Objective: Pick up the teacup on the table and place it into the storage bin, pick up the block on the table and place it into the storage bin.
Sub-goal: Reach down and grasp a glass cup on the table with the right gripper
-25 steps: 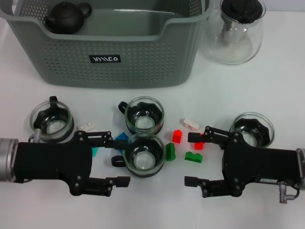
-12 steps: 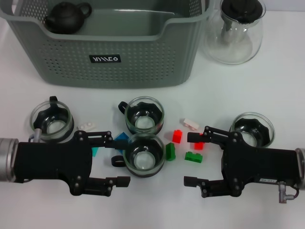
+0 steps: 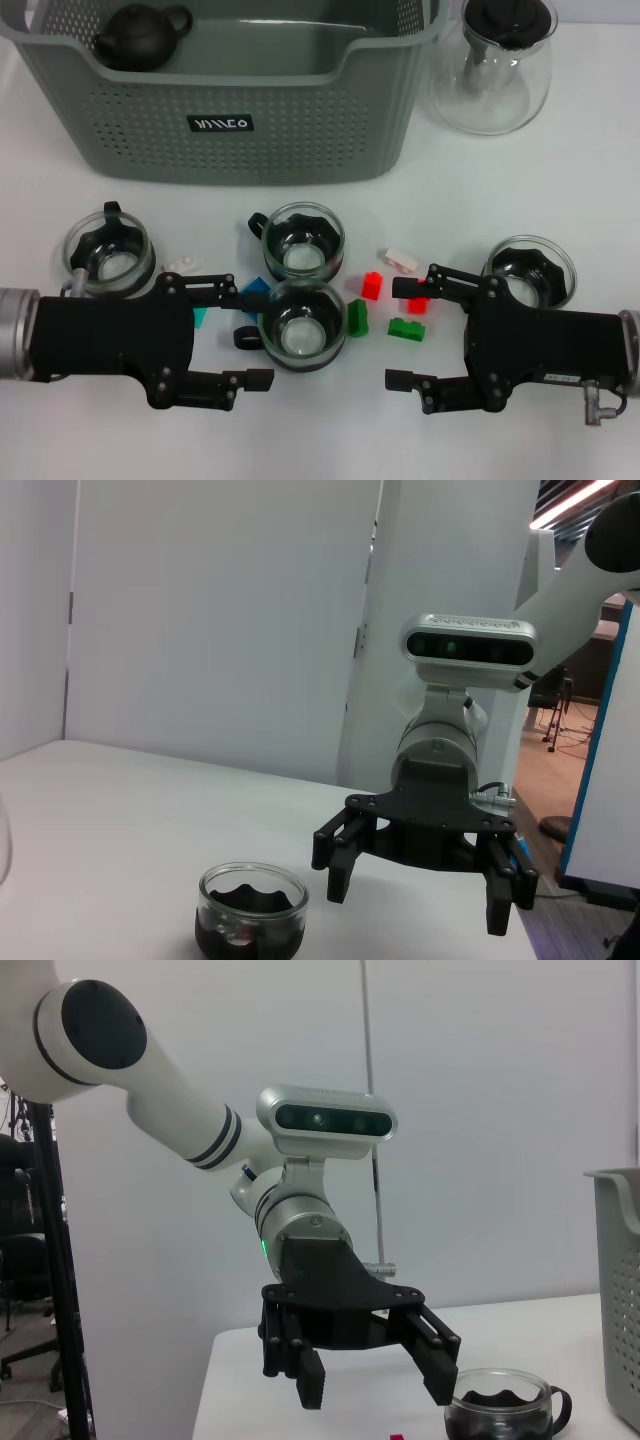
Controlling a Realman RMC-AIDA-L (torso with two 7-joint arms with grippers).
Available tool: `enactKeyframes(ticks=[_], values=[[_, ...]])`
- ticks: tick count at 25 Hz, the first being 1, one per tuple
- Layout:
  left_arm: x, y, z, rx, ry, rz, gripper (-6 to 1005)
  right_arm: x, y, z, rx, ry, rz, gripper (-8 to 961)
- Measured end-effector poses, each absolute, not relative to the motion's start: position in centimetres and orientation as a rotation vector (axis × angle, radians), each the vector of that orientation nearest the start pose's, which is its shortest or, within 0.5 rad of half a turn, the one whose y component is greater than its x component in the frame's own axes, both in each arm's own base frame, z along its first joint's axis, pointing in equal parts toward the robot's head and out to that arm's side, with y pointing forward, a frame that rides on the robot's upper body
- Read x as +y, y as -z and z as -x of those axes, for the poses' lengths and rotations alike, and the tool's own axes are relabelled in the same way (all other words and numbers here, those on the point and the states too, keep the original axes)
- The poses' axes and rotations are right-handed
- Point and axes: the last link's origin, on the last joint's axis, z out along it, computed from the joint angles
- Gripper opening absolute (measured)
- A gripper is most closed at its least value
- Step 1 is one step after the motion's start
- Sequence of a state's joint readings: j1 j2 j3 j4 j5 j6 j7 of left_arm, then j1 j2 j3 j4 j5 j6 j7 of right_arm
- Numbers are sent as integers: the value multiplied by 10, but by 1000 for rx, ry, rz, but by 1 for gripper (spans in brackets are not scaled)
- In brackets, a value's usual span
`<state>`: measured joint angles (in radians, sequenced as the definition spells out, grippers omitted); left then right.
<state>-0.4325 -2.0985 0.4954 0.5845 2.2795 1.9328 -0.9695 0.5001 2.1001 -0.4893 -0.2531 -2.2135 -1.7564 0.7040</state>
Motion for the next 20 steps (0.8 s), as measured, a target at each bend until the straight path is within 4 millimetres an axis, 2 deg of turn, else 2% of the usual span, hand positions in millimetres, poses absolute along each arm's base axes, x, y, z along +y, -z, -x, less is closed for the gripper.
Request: enactKeyframes(ticks=[13, 16, 20], values=[[237, 8, 286, -284, 868, 2982, 747, 240, 62, -267, 162, -1024, 2866, 910], [233, -7, 292, -296, 881, 2938, 747, 238, 56, -269, 164, -1046, 2861, 901], [226, -38, 308, -344, 867, 2788, 747, 239, 37, -270, 166, -1065, 2876, 890]])
